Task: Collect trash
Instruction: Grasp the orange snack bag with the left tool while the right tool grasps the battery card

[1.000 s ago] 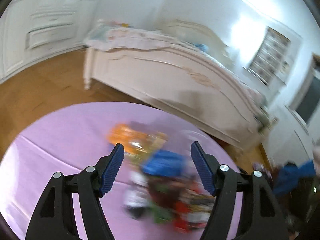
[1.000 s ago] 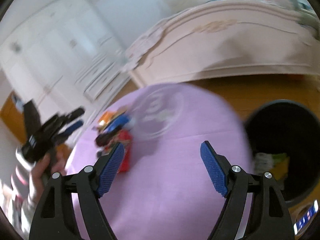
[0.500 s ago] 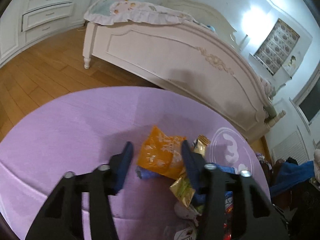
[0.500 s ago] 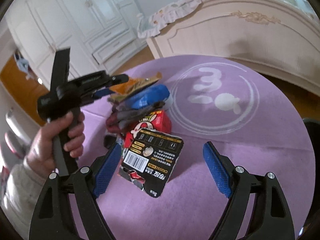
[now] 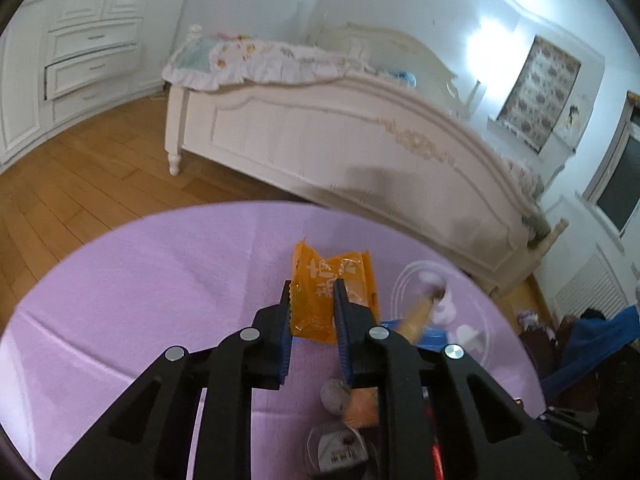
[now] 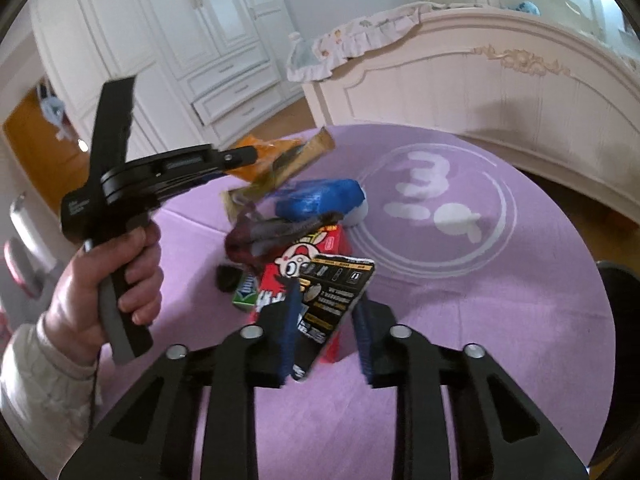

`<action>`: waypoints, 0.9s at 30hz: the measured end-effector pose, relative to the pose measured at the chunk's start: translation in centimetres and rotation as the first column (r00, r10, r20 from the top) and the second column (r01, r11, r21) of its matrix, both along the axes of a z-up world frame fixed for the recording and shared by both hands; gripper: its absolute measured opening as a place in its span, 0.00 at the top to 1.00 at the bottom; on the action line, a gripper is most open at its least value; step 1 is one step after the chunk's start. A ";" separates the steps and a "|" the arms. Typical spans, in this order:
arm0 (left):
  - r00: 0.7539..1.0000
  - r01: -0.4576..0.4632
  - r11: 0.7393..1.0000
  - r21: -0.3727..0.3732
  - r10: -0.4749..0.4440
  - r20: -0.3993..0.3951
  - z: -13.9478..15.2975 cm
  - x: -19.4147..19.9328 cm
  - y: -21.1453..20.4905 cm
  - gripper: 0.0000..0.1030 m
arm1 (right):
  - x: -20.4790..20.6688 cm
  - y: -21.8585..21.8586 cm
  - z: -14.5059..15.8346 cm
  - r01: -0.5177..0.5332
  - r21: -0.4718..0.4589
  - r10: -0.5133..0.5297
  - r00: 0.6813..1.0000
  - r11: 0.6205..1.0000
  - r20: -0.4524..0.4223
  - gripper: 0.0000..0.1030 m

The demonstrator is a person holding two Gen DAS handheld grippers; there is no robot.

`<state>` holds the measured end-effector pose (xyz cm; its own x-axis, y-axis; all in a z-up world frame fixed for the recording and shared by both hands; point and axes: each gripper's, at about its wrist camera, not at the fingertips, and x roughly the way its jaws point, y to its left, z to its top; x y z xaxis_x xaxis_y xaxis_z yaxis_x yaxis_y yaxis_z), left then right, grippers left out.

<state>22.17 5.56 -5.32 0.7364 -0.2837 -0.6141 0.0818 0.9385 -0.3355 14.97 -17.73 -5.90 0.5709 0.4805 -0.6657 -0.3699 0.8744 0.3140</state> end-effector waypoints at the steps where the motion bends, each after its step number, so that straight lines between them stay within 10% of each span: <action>1: 1.000 -0.007 1.000 -0.007 0.007 0.011 0.5 -0.4 0.2 0.82 | -0.3 -0.3 0.2 0.004 0.010 -0.004 1.000 1.000 0.005 0.84; 15: 0.987 0.090 0.996 -0.012 -0.087 0.138 6.6 -7.7 -2.7 0.81 | -3.7 -5.0 3.5 0.073 0.131 -0.082 0.995 0.989 0.062 0.93; 20: 0.980 0.140 0.990 -0.025 -0.134 0.149 6.9 -8.6 -5.3 0.81 | -3.2 -6.4 1.9 0.074 0.151 -0.067 0.997 0.986 -0.047 0.91; 21: 0.979 0.143 0.989 -0.029 -0.137 0.151 6.9 -8.8 -5.5 0.81 | -3.1 -6.4 1.4 0.077 0.145 -0.069 0.996 0.986 -0.064 0.84; 23: 0.979 0.148 0.988 -0.038 -0.141 0.150 6.9 -9.1 -6.0 0.81 | -2.7 -6.2 0.3 0.088 0.142 -0.075 0.993 0.986 -0.096 0.21; 27: 0.981 0.149 0.988 -0.046 -0.141 0.131 6.2 -9.8 -6.3 0.81 | -1.8 -4.2 -1.8 0.044 0.141 -0.022 0.988 0.989 -0.150 0.16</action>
<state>12.40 -0.72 0.83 0.7561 -0.4241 -0.4985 0.2610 0.8938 -0.3646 13.20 -21.95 -7.75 0.4884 0.5598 -0.6694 -0.2814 0.8272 0.4864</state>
